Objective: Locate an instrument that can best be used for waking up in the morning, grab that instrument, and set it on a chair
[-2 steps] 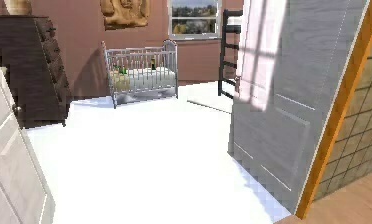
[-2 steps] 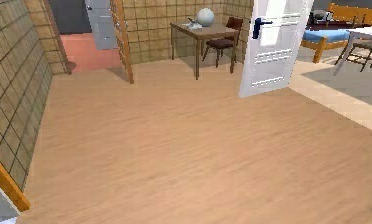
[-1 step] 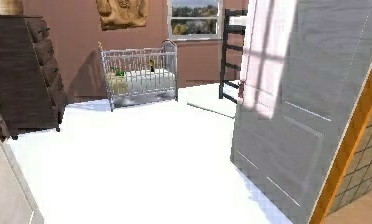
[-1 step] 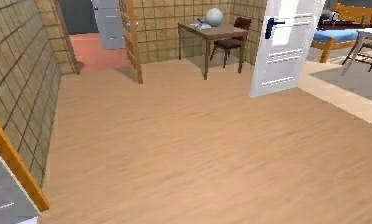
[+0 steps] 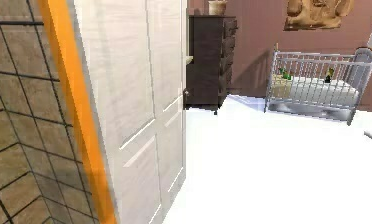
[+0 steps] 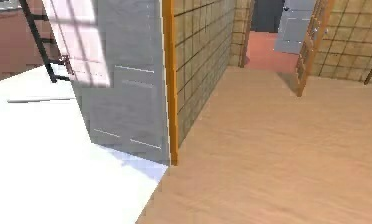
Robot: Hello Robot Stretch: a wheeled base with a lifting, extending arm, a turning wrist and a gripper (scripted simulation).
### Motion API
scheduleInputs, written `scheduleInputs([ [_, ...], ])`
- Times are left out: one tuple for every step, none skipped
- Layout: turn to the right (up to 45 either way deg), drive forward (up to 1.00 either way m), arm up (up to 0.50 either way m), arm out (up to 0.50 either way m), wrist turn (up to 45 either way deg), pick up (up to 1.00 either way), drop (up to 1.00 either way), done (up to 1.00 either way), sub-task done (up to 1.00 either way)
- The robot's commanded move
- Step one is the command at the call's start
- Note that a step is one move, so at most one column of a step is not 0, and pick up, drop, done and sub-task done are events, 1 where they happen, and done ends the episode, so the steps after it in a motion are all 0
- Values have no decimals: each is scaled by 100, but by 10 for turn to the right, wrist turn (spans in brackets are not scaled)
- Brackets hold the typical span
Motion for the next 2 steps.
scheduleInputs([
  [-270, 0, 0, 0, 0, 0, 0, 0, 0],
  [0, 15, 0, 0, 0, 0, 0, 0, 0],
])
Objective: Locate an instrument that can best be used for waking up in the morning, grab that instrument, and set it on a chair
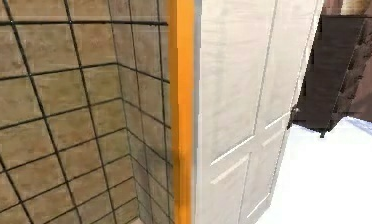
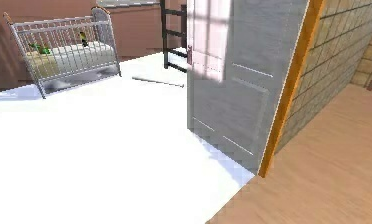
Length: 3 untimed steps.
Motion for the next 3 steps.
scheduleInputs([
  [450, 0, 0, 0, 0, 0, 0, 0, 0],
  [450, 0, 0, 0, 0, 0, 0, 0, 0],
  [450, 0, 0, 0, 0, 0, 0, 0, 0],
])
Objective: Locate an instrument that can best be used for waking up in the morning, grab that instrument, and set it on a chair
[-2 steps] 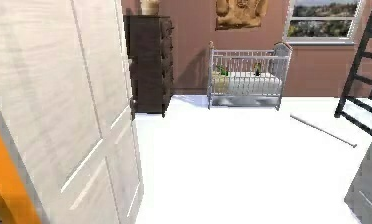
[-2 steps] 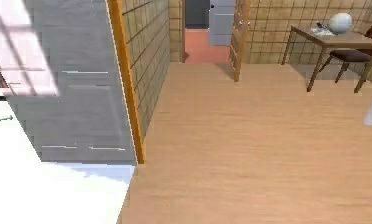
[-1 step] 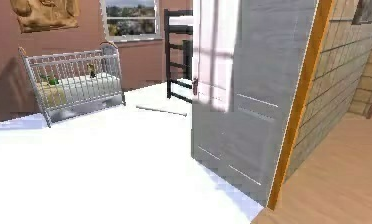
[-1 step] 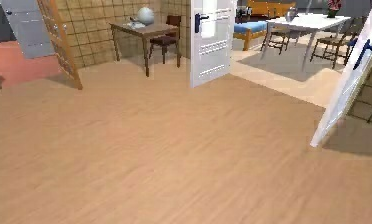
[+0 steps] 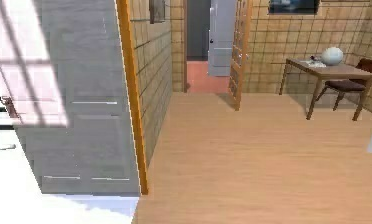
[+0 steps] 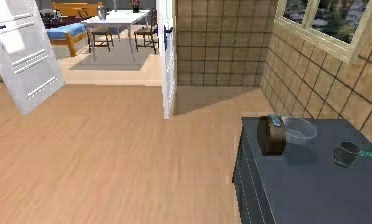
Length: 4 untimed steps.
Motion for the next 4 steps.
scheduleInputs([
  [240, 0, 0, 0, 0, 0, 0, 0, 0],
  [450, 0, 0, 0, 0, 0, 0, 0, 0],
  [210, 0, 0, 0, 0, 0, 0, 0, 0],
  [0, 50, 0, 0, 0, 0, 0, 0, 0],
])
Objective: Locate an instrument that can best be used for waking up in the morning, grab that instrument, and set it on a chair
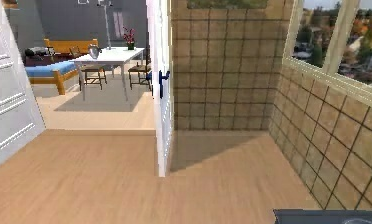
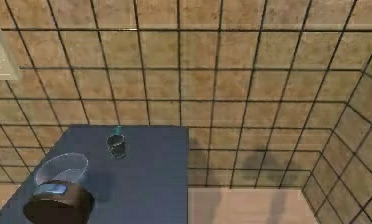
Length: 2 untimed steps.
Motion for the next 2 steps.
scheduleInputs([
  [-330, 0, 0, 0, 0, 0, 0, 0, 0],
  [0, 0, 50, 0, 0, 0, 0, 0, 0],
])
